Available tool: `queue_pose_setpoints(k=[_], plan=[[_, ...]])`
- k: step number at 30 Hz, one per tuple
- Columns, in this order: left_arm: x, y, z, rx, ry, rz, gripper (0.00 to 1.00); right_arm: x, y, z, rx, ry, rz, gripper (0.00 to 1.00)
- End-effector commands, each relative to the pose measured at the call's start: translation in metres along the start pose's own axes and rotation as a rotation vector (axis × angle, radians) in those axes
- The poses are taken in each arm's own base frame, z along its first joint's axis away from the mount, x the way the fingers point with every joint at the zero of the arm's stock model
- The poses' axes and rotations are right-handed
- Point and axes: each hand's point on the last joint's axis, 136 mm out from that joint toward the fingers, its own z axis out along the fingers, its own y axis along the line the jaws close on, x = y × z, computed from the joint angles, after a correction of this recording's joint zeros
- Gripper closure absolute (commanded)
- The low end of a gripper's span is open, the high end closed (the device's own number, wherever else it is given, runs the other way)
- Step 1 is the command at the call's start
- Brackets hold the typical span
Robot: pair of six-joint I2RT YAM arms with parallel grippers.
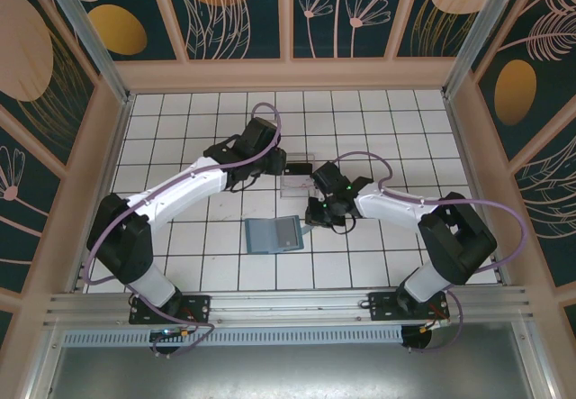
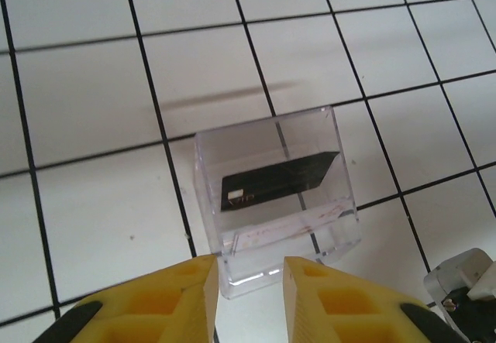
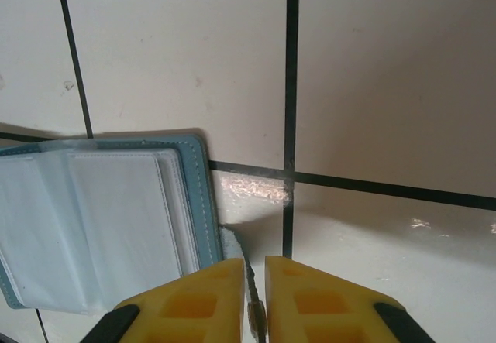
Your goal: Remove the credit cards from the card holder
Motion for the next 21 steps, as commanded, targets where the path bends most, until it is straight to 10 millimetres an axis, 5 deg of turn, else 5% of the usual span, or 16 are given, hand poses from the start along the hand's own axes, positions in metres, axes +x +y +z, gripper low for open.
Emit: queue_pose_setpoints(k=[1,12,21], plan=[[0.030,0.004,0.007,-0.018,0.107,-0.087,0.71,0.005,0.000,-0.005,0.006,-0.011,0.009,0.87],[0.098,-0.012,0.009,-0.019,0.239,-0.101,0.70,0.014,0.000,-0.010,-0.009,-0.011,0.019,0.90],[0.156,-0.024,0.014,-0.045,0.390,-0.056,0.70,0.000,-0.008,-0.026,-0.002,-0.087,0.072,0.76]])
